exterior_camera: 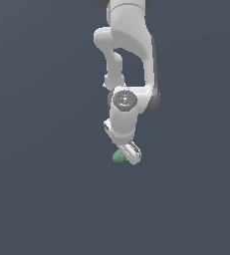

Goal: Pick up the object and move it to a goal position.

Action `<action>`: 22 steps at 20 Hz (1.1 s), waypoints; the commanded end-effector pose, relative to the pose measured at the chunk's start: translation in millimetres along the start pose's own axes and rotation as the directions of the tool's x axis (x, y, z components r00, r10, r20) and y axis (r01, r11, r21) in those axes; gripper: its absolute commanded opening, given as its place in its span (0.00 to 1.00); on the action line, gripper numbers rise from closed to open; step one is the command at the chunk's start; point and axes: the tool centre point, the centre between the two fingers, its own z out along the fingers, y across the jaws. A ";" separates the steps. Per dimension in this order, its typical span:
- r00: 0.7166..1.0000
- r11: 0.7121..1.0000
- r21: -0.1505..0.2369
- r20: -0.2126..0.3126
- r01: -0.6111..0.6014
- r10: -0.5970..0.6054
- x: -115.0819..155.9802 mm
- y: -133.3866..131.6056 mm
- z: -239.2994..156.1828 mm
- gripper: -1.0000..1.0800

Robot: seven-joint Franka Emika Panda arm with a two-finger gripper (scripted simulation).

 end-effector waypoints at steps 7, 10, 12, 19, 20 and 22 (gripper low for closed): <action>1.000 1.000 0.000 -0.001 -0.008 0.008 0.0 0.0 6.8 0.96; 1.000 1.000 0.000 -0.001 -0.009 0.009 -0.1 0.4 19.4 0.96; 1.000 1.000 0.000 -0.001 -0.010 0.010 -0.3 0.8 31.1 0.96; 1.000 1.000 0.000 -0.001 -0.012 0.012 0.1 0.1 50.8 0.96; 1.000 1.000 0.000 -0.001 -0.012 0.012 0.2 -0.1 50.8 0.96; 1.000 1.000 0.000 -0.001 -0.012 0.012 0.2 -0.1 50.8 0.00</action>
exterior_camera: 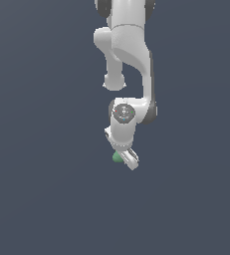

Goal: Pick up the object and move it to a goal position.

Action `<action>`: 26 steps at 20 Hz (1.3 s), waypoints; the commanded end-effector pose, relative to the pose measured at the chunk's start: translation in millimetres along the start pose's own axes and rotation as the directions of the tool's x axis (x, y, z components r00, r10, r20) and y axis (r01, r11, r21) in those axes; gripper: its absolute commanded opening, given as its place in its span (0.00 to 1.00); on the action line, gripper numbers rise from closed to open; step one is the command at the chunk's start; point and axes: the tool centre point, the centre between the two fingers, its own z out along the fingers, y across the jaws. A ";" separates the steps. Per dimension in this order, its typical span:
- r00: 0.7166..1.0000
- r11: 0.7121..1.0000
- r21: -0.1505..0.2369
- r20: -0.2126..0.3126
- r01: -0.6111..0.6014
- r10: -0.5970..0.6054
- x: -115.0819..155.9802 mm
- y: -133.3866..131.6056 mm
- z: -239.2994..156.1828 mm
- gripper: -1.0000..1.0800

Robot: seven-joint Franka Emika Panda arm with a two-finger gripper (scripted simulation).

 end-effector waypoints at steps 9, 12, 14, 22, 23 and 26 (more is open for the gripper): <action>1.000 1.000 0.001 0.000 0.000 0.000 0.3 -0.3 0.2 0.00; 1.000 1.000 0.001 0.000 0.000 0.000 2.2 1.0 -2.6 0.00; 1.000 1.000 0.001 0.000 0.000 0.000 5.5 3.3 -7.7 0.00; 1.000 1.000 0.001 0.000 -0.001 0.001 37.1 24.9 -55.2 0.00; 1.000 1.000 0.001 0.000 -0.001 0.001 43.0 28.8 -64.0 0.00; 1.000 1.000 0.001 0.000 -0.001 0.001 62.3 41.4 -92.9 0.00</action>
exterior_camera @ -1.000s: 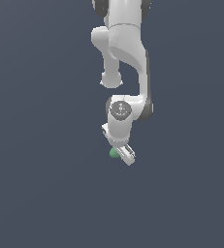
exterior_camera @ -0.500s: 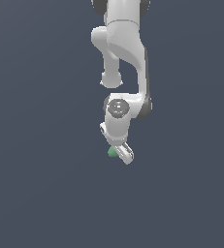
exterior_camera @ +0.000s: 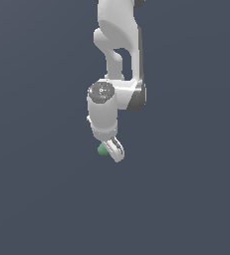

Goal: Pick up the object and move it to a goal position.

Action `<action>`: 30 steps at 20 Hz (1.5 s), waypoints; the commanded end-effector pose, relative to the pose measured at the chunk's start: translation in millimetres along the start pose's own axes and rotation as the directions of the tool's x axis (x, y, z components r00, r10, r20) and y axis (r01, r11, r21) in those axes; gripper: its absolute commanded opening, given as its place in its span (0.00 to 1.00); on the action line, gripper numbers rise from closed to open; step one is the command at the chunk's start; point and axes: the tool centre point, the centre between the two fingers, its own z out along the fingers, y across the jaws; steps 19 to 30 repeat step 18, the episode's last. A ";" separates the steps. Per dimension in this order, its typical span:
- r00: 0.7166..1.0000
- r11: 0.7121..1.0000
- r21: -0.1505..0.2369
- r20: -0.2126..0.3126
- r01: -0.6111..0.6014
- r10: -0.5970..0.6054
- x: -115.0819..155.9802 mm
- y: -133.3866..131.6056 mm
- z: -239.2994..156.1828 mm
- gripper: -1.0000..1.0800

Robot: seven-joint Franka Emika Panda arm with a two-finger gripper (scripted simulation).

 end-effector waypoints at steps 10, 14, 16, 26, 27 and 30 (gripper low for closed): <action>1.000 1.000 0.000 0.000 -0.001 0.001 62.0 37.5 -89.6 0.00; 1.000 1.000 0.000 -0.001 0.000 0.000 71.1 41.5 -101.9 0.00; 1.000 1.000 0.000 -0.001 0.000 0.000 73.4 42.1 -104.5 0.00; 1.000 1.000 0.000 -0.001 0.000 0.000 73.8 41.9 -105.3 0.00; 1.000 1.000 0.000 -0.001 0.000 0.000 73.8 41.9 -105.3 0.00; 1.000 1.000 0.000 -0.001 0.000 0.000 73.8 41.9 -105.3 0.00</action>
